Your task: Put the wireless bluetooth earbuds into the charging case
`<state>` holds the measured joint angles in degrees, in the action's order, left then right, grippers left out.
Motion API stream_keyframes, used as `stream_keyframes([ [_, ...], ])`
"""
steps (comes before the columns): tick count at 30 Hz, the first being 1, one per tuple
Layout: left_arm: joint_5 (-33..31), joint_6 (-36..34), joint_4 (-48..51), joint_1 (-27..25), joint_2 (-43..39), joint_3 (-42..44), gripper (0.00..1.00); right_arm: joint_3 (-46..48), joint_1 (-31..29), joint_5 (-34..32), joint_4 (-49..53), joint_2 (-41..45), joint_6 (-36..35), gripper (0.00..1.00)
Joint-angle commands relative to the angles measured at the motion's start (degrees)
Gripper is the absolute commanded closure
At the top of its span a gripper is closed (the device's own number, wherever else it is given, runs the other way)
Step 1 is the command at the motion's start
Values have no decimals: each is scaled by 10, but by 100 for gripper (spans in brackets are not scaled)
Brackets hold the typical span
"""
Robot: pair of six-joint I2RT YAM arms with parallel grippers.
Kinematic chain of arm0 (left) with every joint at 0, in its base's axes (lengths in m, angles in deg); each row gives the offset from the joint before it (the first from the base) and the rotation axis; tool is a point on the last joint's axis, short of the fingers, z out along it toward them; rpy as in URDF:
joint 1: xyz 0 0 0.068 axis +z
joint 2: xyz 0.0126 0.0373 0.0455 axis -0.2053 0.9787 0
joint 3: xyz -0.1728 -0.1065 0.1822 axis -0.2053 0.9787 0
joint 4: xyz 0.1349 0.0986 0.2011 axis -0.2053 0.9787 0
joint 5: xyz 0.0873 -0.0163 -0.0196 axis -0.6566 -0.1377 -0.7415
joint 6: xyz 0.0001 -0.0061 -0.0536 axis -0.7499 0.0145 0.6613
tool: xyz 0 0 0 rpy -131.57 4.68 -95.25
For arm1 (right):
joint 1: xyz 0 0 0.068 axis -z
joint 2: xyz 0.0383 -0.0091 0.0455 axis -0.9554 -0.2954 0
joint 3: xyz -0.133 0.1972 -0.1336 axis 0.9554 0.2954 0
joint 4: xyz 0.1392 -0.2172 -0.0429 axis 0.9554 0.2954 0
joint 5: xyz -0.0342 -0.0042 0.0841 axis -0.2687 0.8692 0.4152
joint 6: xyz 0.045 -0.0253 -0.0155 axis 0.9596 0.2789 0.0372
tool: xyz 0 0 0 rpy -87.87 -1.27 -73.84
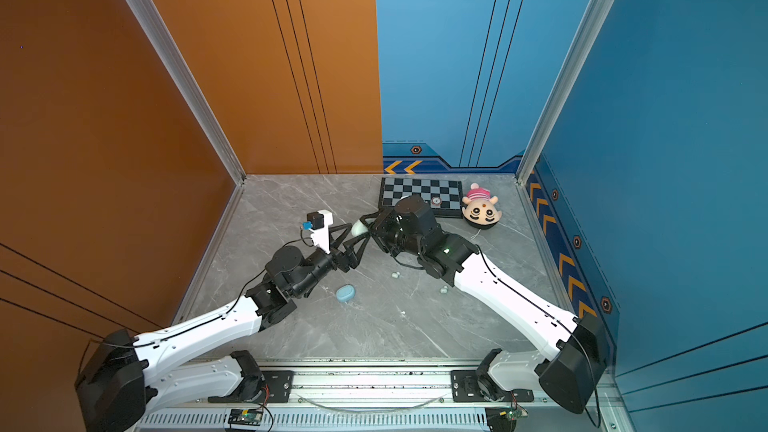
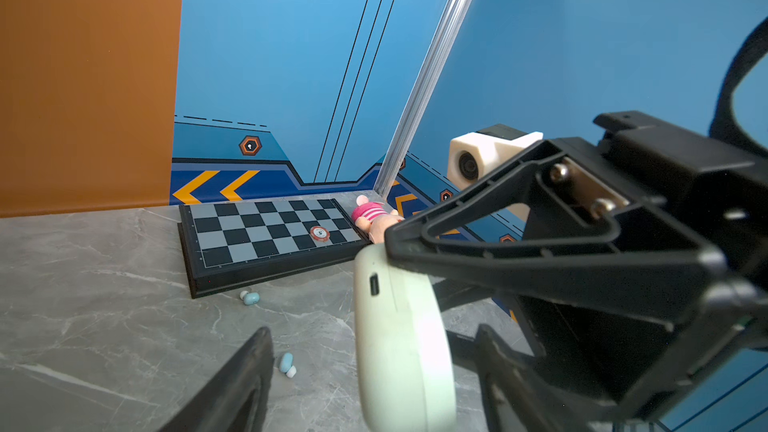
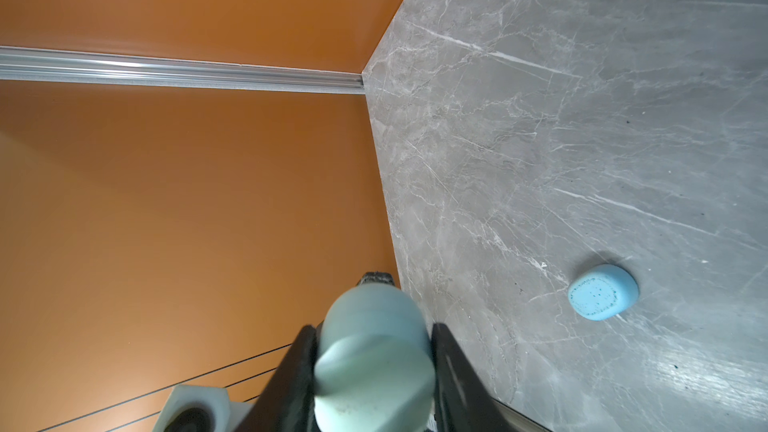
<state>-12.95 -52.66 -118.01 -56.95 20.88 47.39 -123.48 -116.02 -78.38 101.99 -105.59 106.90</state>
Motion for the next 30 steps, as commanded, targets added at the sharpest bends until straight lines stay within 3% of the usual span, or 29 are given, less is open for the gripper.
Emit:
stream_keyframes([
  [1,-1,1,-20,0,4,-18,33,1,-6,10,-29,16,8,76],
  [7,10,9,-21,2,9,-20,47,5,-6,22,-54,10,17,76],
  [10,9,9,-21,3,9,-21,49,7,-8,22,-53,9,18,75],
  [18,-1,7,-21,6,-1,-23,39,8,-8,17,-48,8,19,75],
  [30,2,9,-34,11,-8,-22,35,15,-10,16,-49,8,17,75],
])
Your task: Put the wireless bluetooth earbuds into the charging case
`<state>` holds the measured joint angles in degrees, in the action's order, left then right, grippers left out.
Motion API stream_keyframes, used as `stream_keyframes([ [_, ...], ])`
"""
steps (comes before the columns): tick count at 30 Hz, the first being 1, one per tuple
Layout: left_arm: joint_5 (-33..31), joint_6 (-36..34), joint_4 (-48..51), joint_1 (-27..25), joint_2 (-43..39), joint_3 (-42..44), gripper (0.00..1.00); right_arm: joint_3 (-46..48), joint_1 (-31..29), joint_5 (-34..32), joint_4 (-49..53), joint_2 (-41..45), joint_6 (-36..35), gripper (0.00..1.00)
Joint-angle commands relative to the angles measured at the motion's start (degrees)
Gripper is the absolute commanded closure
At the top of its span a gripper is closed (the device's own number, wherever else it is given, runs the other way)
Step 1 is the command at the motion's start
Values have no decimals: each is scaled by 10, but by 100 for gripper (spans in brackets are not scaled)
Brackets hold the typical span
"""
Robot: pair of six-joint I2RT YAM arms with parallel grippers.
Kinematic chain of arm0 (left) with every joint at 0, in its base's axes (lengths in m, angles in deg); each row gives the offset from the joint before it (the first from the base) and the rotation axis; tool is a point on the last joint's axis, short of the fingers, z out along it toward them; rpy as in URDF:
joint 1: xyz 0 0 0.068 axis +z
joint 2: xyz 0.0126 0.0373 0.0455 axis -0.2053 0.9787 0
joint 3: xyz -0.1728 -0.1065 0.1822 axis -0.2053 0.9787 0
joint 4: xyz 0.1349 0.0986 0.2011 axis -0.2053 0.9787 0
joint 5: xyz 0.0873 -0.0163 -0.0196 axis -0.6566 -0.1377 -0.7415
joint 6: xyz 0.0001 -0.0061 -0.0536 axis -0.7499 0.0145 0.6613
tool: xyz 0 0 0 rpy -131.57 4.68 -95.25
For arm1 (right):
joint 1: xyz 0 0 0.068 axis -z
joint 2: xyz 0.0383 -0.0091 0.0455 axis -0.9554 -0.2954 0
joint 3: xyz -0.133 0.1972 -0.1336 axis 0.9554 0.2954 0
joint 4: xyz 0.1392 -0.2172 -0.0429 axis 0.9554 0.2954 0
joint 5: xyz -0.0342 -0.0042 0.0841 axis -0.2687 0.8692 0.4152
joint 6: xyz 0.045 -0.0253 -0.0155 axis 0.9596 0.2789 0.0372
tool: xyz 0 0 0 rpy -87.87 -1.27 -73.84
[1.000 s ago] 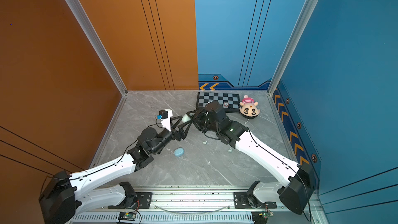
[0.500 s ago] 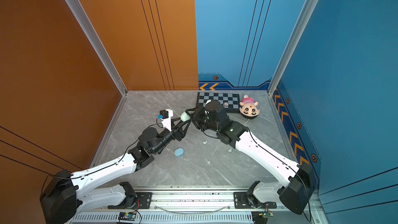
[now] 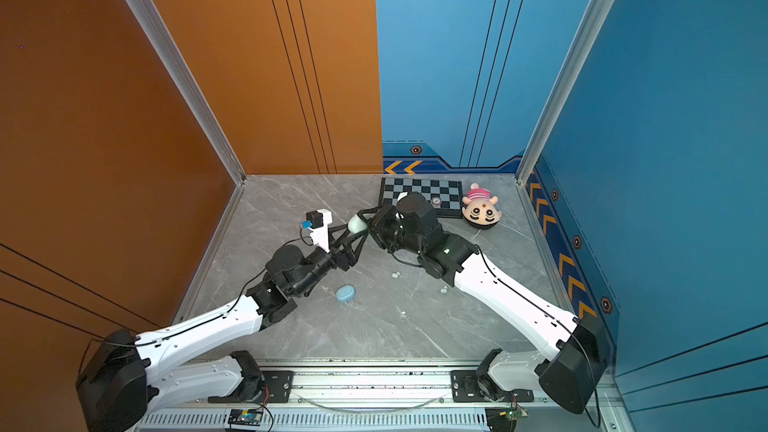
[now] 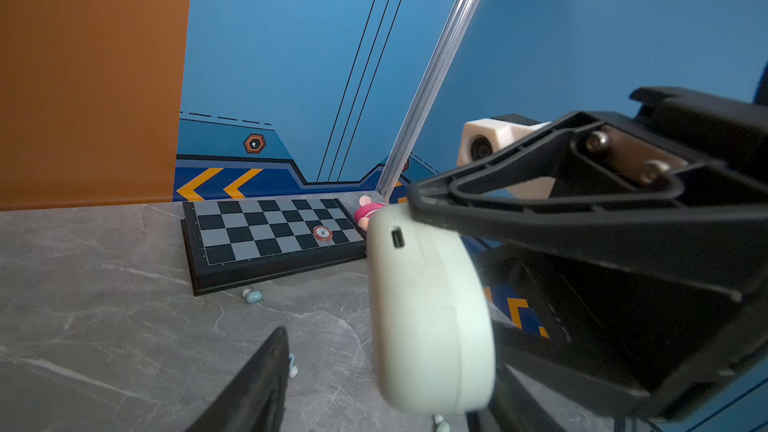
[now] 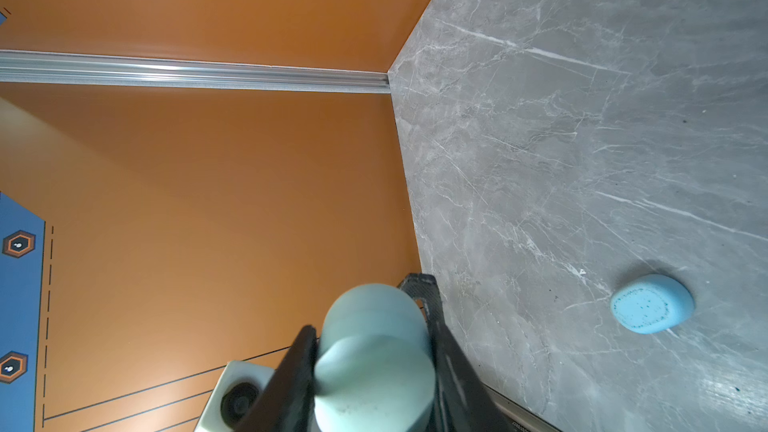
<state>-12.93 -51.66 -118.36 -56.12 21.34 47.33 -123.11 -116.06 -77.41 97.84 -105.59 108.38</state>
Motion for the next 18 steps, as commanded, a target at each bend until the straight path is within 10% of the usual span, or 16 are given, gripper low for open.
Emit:
stream_keyframes([
  [1,2,-1,-32,2,-14,-21,35,11,-9,7,-7,8,1,75],
  [18,18,2,-32,6,-14,-24,52,21,-10,7,-26,13,6,75],
])
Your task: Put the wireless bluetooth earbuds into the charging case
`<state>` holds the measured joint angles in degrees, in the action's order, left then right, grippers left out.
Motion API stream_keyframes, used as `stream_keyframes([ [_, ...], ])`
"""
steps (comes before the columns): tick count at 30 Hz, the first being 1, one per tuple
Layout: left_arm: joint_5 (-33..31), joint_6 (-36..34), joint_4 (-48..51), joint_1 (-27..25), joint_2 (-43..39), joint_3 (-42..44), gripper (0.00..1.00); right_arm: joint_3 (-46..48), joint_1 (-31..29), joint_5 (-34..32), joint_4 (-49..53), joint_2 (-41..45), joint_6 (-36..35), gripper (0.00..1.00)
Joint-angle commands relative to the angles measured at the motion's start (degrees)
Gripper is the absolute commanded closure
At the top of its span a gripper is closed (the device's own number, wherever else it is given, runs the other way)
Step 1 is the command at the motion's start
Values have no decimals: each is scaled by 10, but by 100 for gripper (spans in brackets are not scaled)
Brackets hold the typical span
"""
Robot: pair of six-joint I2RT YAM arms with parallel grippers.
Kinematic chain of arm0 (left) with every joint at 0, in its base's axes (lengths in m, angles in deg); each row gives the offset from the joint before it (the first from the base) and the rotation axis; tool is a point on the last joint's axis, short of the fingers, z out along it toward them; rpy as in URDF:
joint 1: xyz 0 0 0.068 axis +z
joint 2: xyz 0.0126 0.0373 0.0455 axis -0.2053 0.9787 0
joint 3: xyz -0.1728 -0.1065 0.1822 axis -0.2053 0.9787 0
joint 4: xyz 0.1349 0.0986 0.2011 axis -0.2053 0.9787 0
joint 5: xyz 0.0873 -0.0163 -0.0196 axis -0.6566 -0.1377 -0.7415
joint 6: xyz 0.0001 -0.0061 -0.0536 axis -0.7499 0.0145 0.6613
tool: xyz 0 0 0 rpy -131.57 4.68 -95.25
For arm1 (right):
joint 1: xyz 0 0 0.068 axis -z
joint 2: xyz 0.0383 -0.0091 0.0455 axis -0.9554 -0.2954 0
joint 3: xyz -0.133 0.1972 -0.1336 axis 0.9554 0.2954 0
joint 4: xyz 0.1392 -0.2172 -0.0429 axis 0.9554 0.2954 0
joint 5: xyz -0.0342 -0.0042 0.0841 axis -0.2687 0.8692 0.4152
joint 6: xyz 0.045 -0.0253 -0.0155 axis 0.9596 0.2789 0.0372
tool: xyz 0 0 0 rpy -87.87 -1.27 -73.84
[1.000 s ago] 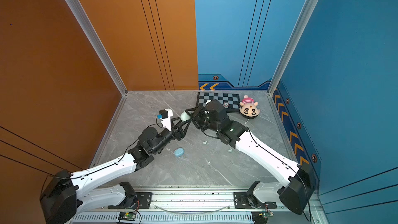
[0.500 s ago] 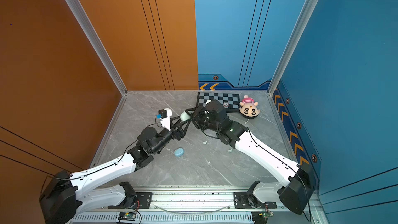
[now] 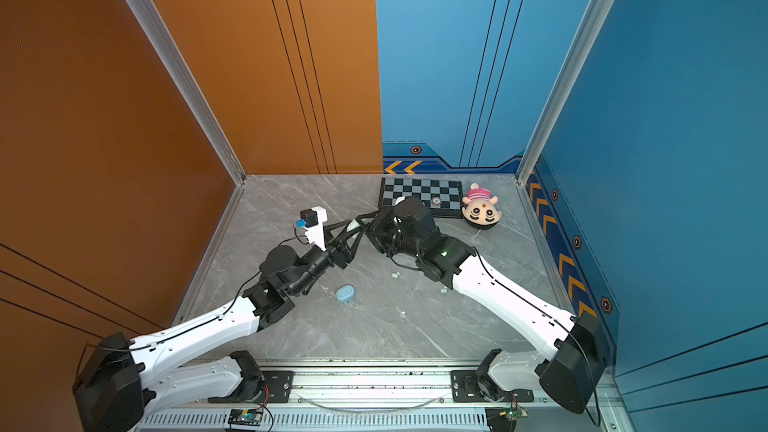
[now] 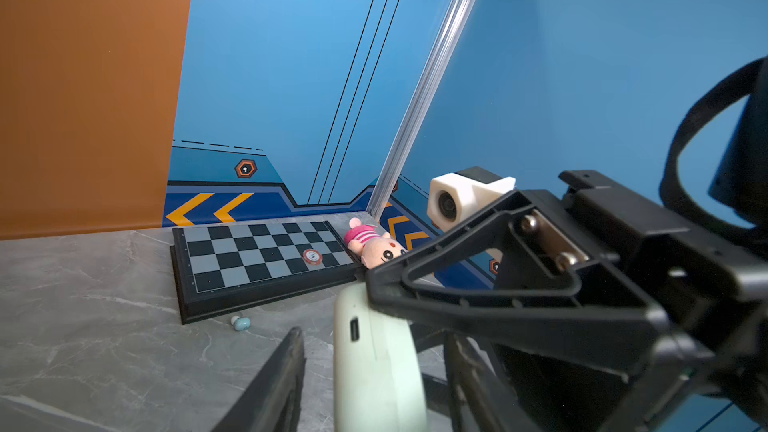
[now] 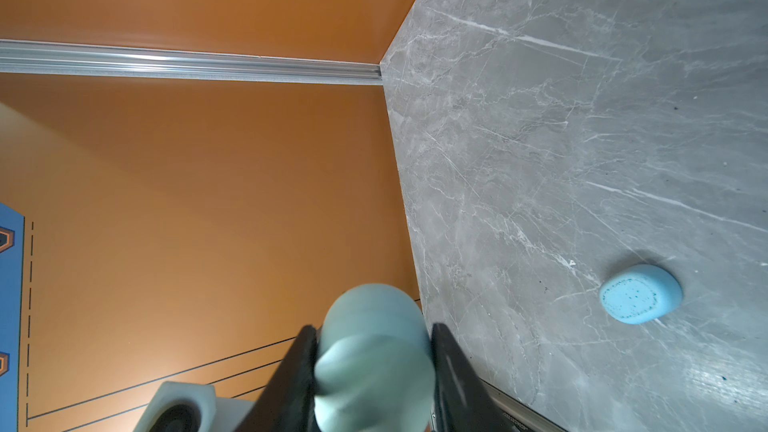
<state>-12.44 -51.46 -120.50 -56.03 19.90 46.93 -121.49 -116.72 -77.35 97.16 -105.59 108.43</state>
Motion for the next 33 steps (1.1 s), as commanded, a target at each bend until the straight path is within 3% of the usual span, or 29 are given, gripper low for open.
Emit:
stream_keyframes([
  [1,15,1,-11,5,3,-21,53,6,-3,7,-22,13,6,75],
  [7,22,5,-11,5,11,-28,62,9,-5,10,-48,14,8,75],
  [12,15,10,-11,5,11,-24,53,9,-6,9,-62,15,8,75],
  [17,9,8,-11,6,4,-18,52,9,-7,7,-62,17,7,75],
  [29,24,5,-10,10,7,-22,82,12,-8,12,-59,16,6,74],
  [33,30,0,-9,13,2,-20,89,16,-2,13,-53,20,-5,66],
])
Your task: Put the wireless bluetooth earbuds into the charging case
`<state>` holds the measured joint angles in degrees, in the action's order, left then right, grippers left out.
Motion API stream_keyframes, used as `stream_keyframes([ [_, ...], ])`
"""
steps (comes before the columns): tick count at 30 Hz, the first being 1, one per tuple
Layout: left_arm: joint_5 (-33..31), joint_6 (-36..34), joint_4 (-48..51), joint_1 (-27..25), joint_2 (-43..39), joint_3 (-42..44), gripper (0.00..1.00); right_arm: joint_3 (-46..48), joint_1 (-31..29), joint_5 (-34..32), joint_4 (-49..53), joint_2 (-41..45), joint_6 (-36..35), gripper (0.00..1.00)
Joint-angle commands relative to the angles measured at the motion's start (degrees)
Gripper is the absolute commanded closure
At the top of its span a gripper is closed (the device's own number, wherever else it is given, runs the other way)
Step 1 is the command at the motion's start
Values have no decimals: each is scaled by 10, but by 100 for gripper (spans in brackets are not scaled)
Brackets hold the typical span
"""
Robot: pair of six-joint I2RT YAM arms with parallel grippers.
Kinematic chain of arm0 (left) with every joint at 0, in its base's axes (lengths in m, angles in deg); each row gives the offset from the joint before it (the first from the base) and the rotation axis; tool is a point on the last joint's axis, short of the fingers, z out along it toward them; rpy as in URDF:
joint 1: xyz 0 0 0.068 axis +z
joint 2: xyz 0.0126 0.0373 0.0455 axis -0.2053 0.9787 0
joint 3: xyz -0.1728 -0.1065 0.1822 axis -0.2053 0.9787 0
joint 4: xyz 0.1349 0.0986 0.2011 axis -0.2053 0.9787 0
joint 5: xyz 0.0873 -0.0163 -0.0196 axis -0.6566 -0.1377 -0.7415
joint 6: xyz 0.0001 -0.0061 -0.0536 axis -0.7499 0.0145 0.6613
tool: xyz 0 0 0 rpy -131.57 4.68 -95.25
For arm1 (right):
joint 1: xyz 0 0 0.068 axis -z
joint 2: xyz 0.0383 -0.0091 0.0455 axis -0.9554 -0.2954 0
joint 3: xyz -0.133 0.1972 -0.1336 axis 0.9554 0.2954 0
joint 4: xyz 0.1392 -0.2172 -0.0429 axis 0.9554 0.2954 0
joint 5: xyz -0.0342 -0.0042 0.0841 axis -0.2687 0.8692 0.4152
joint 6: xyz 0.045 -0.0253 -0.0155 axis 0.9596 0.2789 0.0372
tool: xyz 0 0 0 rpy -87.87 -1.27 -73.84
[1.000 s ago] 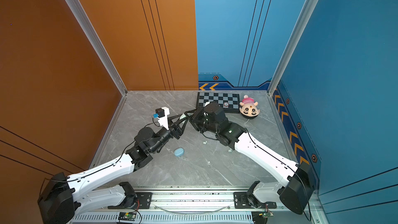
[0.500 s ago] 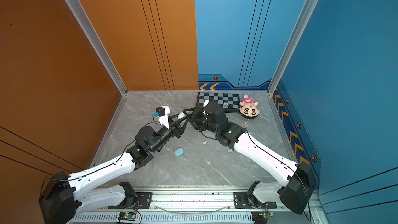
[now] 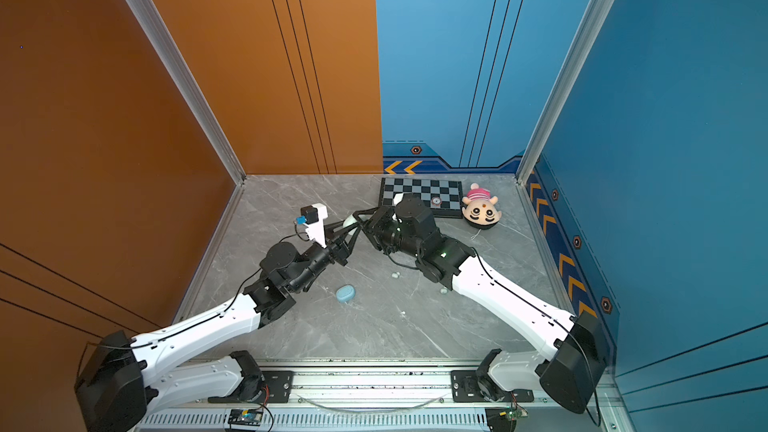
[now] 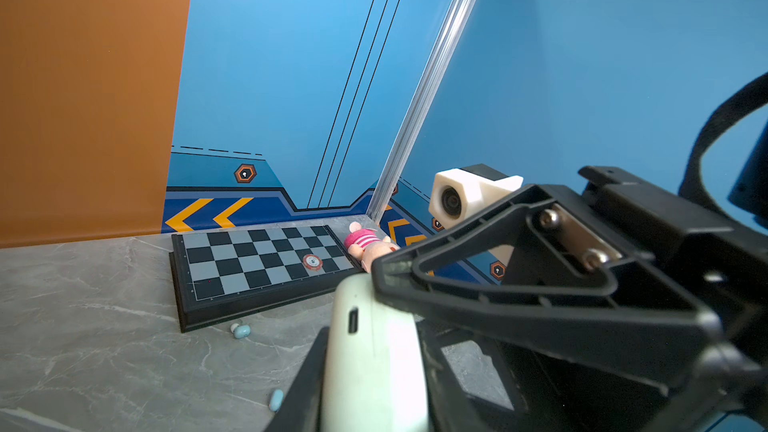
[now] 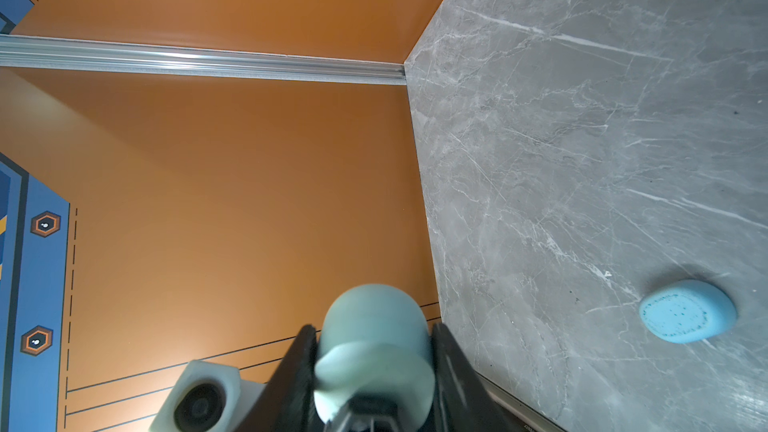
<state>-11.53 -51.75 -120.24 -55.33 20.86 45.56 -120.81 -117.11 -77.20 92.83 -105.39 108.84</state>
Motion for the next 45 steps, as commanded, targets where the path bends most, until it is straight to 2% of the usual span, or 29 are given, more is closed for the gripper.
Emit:
stream_keyframes([
  [1,18,2,-8,7,-9,-5,89,10,6,14,-10,20,-12,62],
  [3,12,6,13,12,-16,-4,91,15,22,22,-10,27,-25,50],
  [6,10,11,59,21,-31,-5,92,20,57,37,-9,42,-57,40],
  [10,27,31,136,39,-58,-9,92,22,90,74,-8,62,-129,34],
  [13,78,63,233,68,-75,-29,92,13,107,126,12,76,-271,35],
  [16,165,91,337,106,-83,-58,93,-3,105,177,93,93,-490,38],
  [18,257,111,382,140,-82,-72,93,-8,95,188,175,107,-648,38],
  [20,337,133,413,171,-76,-80,92,5,86,187,230,123,-777,38],
  [24,497,211,387,218,-62,-64,92,57,74,182,262,167,-956,40],
  [26,554,261,345,229,-53,-47,92,73,63,185,261,181,-1011,40],
  [29,610,309,316,232,-42,-32,92,78,45,205,258,180,-1059,41],
  [34,664,335,316,232,-37,-24,92,73,-19,182,215,150,-1054,41],
  [45,686,353,315,214,-37,-22,93,45,-62,154,126,65,-1048,36],
])
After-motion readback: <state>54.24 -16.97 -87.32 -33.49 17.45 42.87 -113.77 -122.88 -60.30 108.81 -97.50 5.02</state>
